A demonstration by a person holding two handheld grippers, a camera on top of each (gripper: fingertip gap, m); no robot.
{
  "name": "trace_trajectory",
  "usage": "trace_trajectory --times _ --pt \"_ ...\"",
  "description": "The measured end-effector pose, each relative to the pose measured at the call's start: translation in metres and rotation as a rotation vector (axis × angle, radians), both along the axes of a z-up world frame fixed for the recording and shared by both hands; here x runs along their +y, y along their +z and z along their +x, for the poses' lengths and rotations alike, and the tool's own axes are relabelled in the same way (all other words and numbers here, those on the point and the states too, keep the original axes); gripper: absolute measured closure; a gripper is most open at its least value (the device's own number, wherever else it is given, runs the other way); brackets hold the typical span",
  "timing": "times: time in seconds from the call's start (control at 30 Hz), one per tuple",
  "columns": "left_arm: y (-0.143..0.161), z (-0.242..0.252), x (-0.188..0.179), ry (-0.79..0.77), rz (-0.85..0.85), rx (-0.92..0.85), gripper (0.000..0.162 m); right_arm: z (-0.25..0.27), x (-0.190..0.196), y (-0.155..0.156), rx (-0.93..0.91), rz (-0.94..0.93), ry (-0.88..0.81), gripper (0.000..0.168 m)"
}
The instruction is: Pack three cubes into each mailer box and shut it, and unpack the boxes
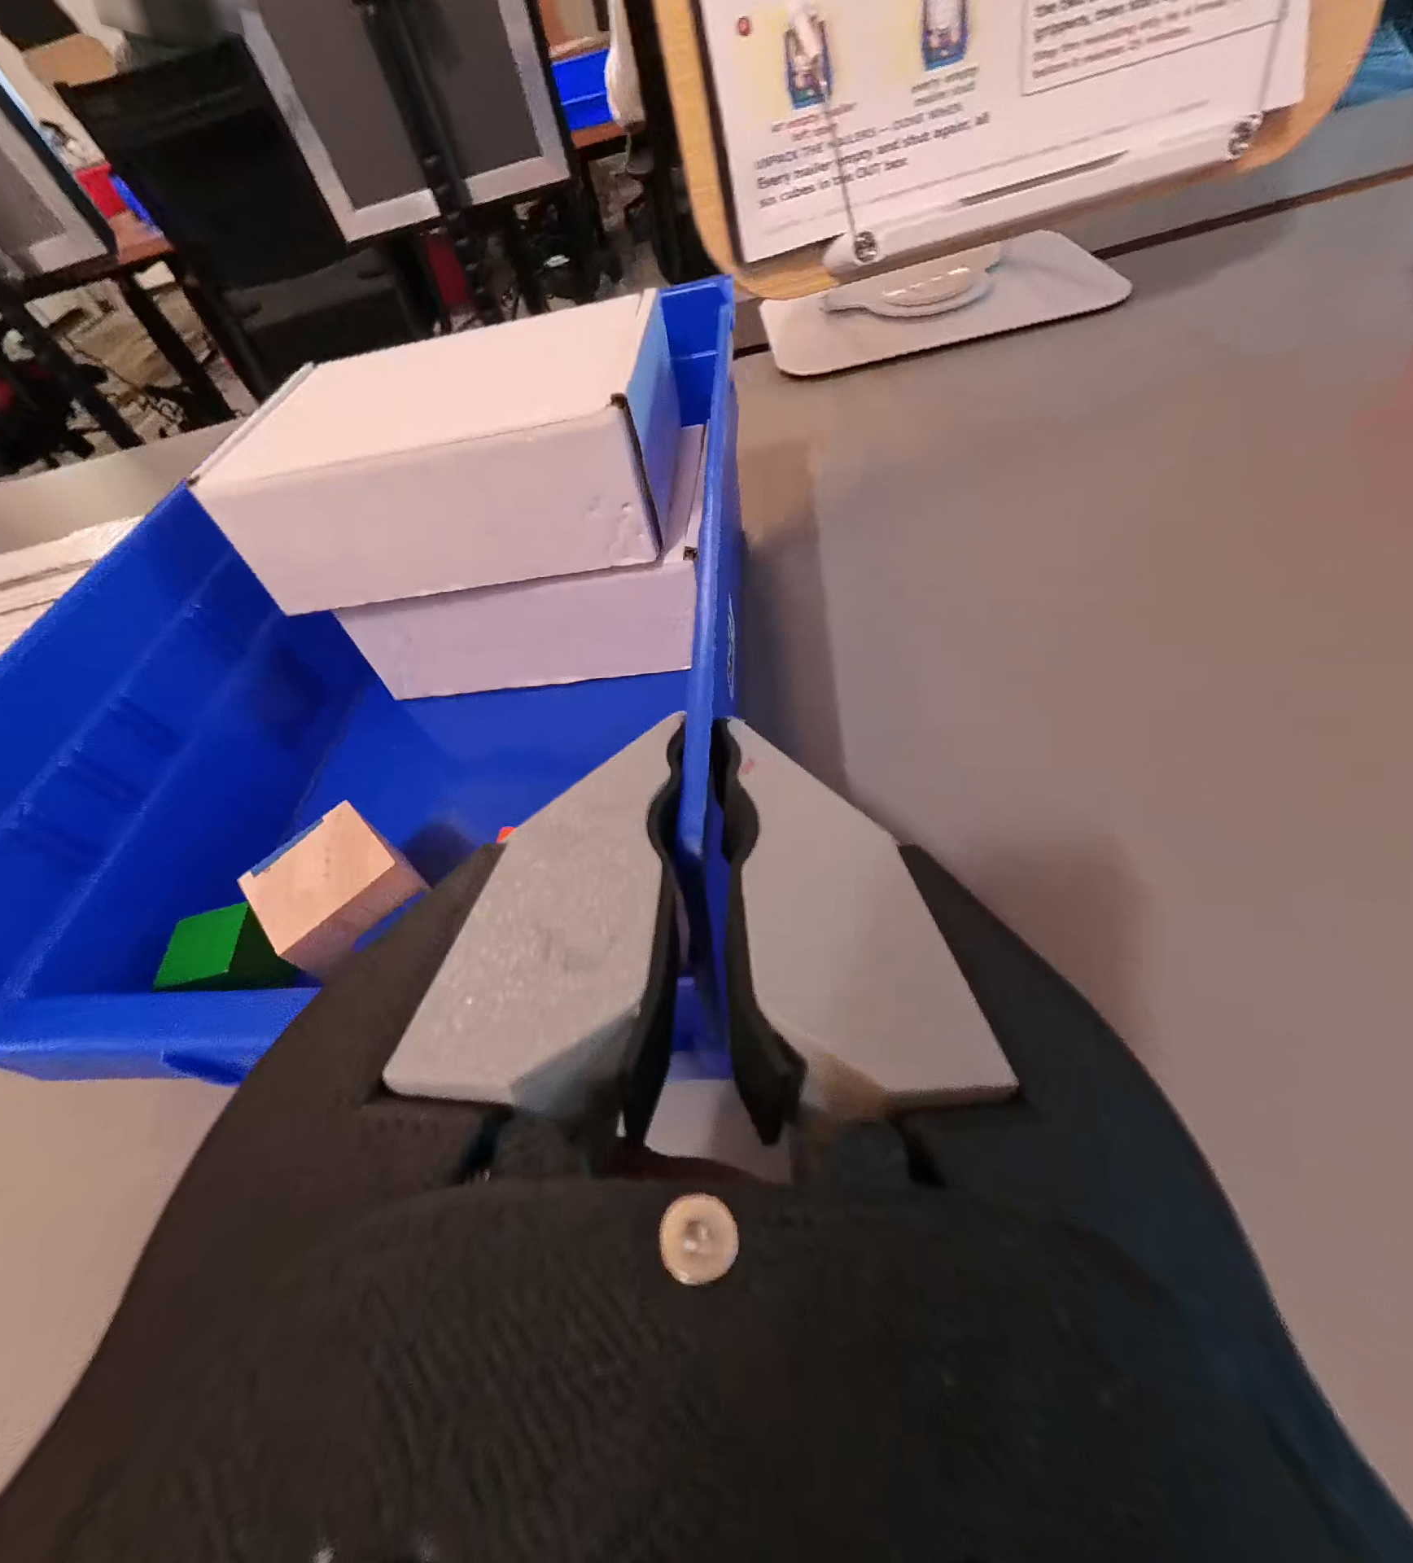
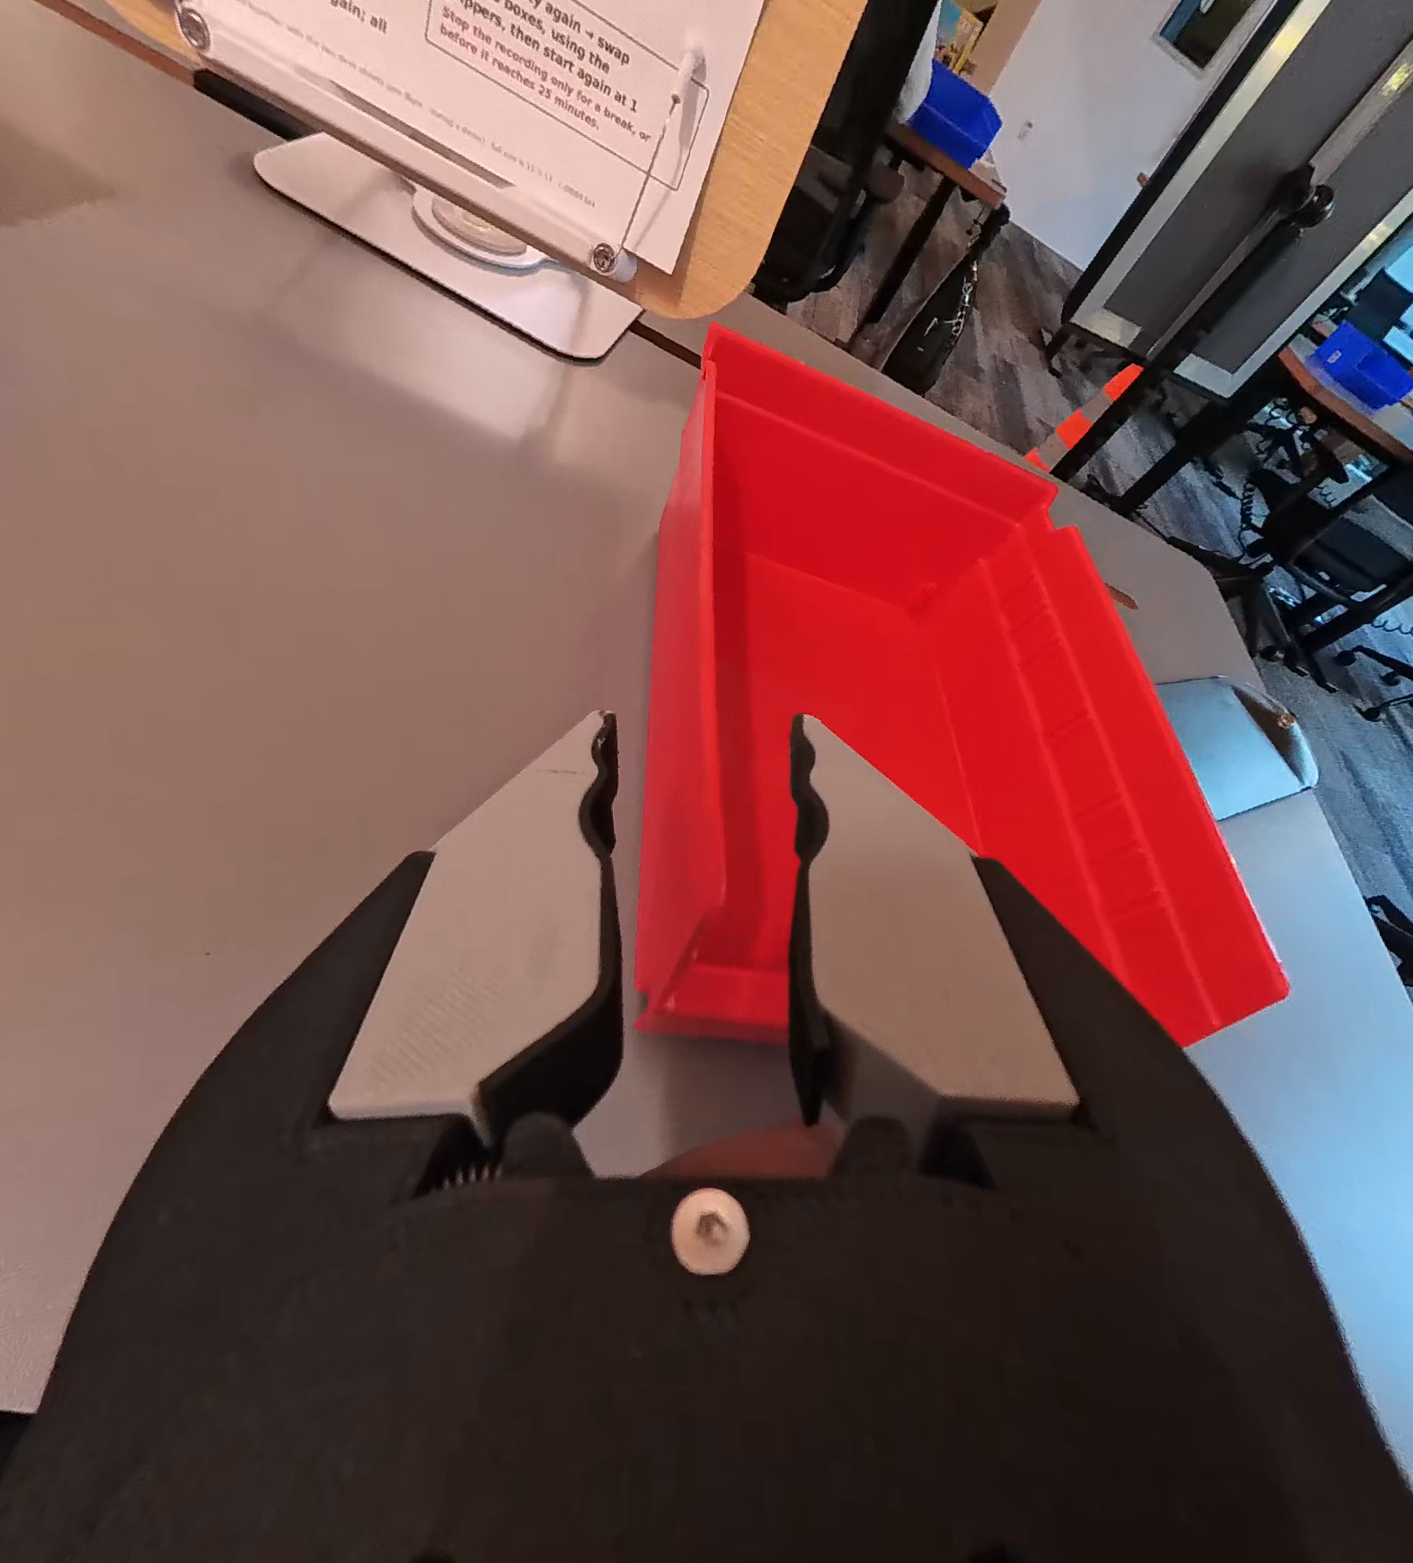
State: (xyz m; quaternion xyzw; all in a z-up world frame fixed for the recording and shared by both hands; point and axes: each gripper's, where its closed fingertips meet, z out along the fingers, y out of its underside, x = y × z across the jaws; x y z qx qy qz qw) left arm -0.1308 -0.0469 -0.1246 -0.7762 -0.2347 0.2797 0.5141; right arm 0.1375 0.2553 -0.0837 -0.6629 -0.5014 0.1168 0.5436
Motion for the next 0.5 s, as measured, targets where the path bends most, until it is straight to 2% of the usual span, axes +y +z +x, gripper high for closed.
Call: trace_trajectory --times 0.2,0.3,0.4,0.5 --pt "-0.002 -0.001 0.0 0.047 -0.012 -0.006 0.158 -0.003 -0.006 0.001 0.012 -0.01 0.039 0.125" --pt "0.008 0.015 0.007 -0.064 0.056 -0.07 0.124 -0.007 -0.013 0.001 0.035 -0.058 0.081 0.124" --pt "0.029 0.024 0.003 -0.113 0.084 -0.054 0.107 -0.008 -0.016 0.003 0.057 -0.088 0.103 0.125" --pt "0.034 0.032 -0.002 -0.165 0.026 -0.031 0.086 -0.002 -0.009 0.01 0.086 -0.08 0.079 0.126"
